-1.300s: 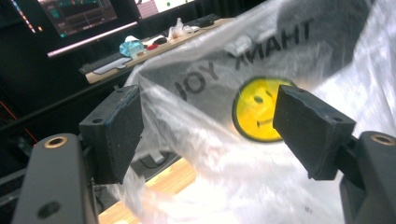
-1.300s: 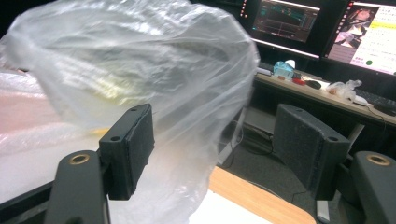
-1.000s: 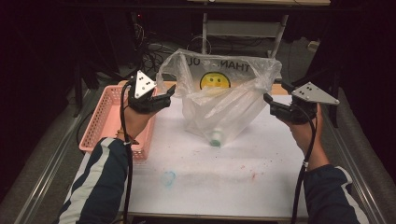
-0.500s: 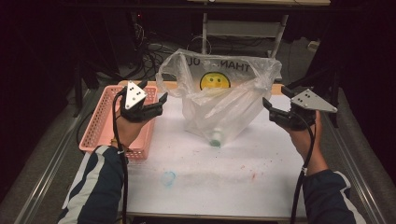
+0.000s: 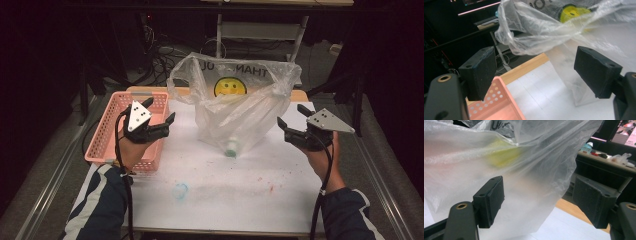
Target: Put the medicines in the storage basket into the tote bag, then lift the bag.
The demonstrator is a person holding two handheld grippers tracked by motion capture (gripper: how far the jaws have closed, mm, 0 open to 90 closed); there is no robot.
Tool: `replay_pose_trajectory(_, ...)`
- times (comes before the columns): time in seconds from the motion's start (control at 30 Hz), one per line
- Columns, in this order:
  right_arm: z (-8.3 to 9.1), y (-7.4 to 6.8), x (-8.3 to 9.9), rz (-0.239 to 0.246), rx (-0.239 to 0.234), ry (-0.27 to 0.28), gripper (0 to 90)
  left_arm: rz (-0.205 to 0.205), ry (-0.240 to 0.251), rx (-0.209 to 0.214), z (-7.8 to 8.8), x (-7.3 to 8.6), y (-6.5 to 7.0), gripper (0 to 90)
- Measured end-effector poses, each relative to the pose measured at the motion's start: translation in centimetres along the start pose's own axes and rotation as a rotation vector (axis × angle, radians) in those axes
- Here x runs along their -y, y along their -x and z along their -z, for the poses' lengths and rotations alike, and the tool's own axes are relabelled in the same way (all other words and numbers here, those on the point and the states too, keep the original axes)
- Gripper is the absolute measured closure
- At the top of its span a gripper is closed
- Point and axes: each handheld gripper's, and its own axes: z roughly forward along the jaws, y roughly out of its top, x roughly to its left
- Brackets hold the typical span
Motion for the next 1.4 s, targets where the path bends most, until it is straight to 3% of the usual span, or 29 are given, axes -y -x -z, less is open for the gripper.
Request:
replay_pose_trajectory(0.27, 0.9, 0.1, 0.5, -0.022, -0.023, 0.008, 18.8, 0.013, -0.004, -0.001, 1.2, 1.2, 0.4, 18.1)
replay_pose_trajectory(0.53, 1.3, -1.1, 1.2, -0.002, -0.063, -0.011, 17.4, -0.038, -0.012, 0.015, 2.5, 2.3, 1.4, 18.1)
replay_pose_trajectory(0.67, 1.8, -1.7, 1.6, 0.003, -0.082, -0.025, 16.8, -0.039, -0.025, 0.027, 3.1, 2.8, 1.8, 18.1)
replay_pose_trajectory(0.77, 2.1, -2.1, 2.1, 0.026, -0.082, -0.030, 16.6, -0.039, -0.039, 0.030, 3.4, 3.2, 1.9, 18.1)
replay_pose_trajectory(1.0, 2.9, -2.4, 2.8, 0.019, -0.085, -0.036, 16.6, -0.051, -0.067, 0.041, 4.0, 4.3, 2.2, 18.0)
replay_pose_trajectory(1.2, 3.7, -2.7, 3.5, 0.037, -0.088, -0.053, 16.6, -0.078, -0.096, 0.059, 4.5, 5.2, 2.9, 18.0)
replay_pose_trajectory(1.4, 4.5, -3.1, 4.3, 0.055, -0.092, -0.064, 16.6, -0.075, -0.124, 0.071, 5.0, 6.2, 3.5, 15.3)
